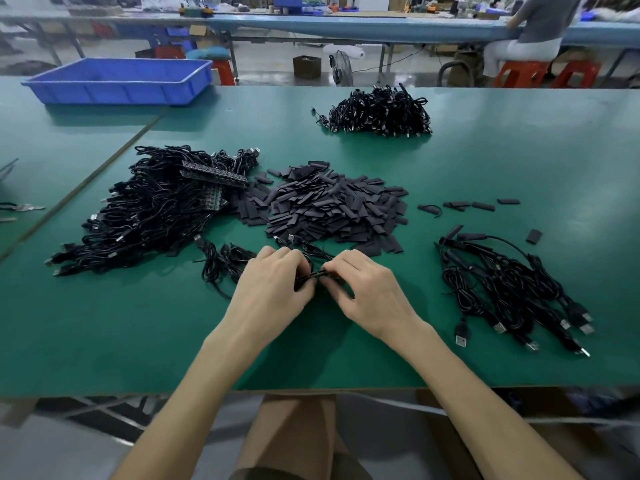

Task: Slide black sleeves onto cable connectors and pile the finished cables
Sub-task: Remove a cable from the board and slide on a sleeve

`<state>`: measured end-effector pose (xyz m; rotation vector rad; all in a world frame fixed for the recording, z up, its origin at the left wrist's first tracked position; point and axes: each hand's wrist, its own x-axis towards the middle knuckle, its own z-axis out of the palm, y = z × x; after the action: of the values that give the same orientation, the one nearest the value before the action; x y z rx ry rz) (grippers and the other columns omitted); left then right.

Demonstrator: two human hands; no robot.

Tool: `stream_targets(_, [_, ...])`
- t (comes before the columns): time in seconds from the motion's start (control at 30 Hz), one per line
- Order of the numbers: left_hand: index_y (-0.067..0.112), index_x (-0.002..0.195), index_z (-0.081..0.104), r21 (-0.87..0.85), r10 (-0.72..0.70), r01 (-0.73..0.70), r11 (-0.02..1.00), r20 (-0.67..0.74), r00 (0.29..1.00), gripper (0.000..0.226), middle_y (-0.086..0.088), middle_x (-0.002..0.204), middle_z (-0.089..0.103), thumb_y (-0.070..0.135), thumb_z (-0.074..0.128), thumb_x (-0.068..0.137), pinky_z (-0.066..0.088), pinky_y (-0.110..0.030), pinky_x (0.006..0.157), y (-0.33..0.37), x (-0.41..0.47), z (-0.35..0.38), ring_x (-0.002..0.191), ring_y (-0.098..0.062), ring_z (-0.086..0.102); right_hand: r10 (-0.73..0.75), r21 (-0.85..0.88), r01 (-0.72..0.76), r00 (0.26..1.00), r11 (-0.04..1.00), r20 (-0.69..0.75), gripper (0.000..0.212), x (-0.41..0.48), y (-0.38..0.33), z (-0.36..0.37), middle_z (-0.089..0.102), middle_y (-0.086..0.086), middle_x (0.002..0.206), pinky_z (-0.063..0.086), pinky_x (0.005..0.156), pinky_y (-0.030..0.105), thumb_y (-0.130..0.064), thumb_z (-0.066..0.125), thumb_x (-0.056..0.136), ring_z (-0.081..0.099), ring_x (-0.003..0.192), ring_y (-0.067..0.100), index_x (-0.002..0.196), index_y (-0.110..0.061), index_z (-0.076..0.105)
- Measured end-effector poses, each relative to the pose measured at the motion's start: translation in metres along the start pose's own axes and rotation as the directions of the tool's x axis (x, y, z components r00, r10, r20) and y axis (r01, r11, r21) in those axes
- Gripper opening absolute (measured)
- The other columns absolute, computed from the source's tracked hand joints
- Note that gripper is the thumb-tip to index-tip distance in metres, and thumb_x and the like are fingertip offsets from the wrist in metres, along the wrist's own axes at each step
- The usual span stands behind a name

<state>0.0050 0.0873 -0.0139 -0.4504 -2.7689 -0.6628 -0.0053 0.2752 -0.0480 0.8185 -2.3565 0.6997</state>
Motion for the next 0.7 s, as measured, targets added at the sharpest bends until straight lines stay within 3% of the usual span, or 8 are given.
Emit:
stream_targets(0.1, [0.022, 0.100, 0.066, 0.027, -0.022, 0.022, 0.999, -0.017, 1.000, 0.014, 0.009, 0.097, 0.067, 0.033, 0.067, 0.091, 0.047, -0.038, 0.089, 0.005, -0.002, 0.001, 0.098, -0.019, 0.051, 0.012, -0.006, -0.012, 1.000, 1.000, 0.000, 0.012, -0.001, -0.001, 0.000, 0.071, 0.007, 0.094, 0.057, 0.076, 0.041, -0.008, 0.076, 0.092, 0.066, 0.085, 0.028, 0.101, -0.001, 0.073])
stream_targets(0.4, [0.020, 0.088, 0.065, -0.061, -0.152, 0.148, 0.987, -0.068, 0.986, 0.009, 0.010, 0.085, 0.067, 0.028, 0.070, 0.086, 0.047, -0.042, 0.087, 0.016, -0.002, 0.006, 0.095, -0.019, 0.051, 0.009, -0.066, -0.013, 0.999, 0.998, -0.050, 0.009, 0.001, 0.001, 0.000, 0.069, 0.006, 0.086, 0.054, 0.071, 0.041, -0.009, 0.078, 0.090, 0.064, 0.078, 0.028, 0.090, -0.003, 0.071])
stream_targets(0.57, [0.019, 0.086, 0.064, -0.083, -0.200, 0.192, 0.978, -0.103, 0.974, 0.012, 0.008, 0.085, 0.068, 0.029, 0.070, 0.089, 0.046, -0.041, 0.088, 0.018, 0.003, 0.010, 0.093, -0.019, 0.052, -0.009, -0.079, 0.005, 0.998, 0.997, -0.056, 0.015, 0.001, 0.000, 0.002, 0.060, 0.005, 0.078, 0.050, 0.066, 0.039, -0.005, 0.075, 0.088, 0.055, 0.071, 0.024, 0.080, -0.005, 0.062])
stream_targets(0.7, [0.019, 0.092, 0.065, -0.074, -0.159, 0.154, 0.985, -0.070, 0.985, 0.012, 0.008, 0.091, 0.066, 0.028, 0.072, 0.091, 0.046, -0.039, 0.089, 0.018, 0.006, 0.011, 0.097, -0.020, 0.054, 0.061, -0.018, -0.063, 0.996, 0.998, -0.062, 0.009, 0.002, 0.001, 0.002, 0.060, 0.005, 0.085, 0.048, 0.070, 0.030, -0.006, 0.072, 0.093, 0.056, 0.078, 0.021, 0.089, -0.003, 0.064])
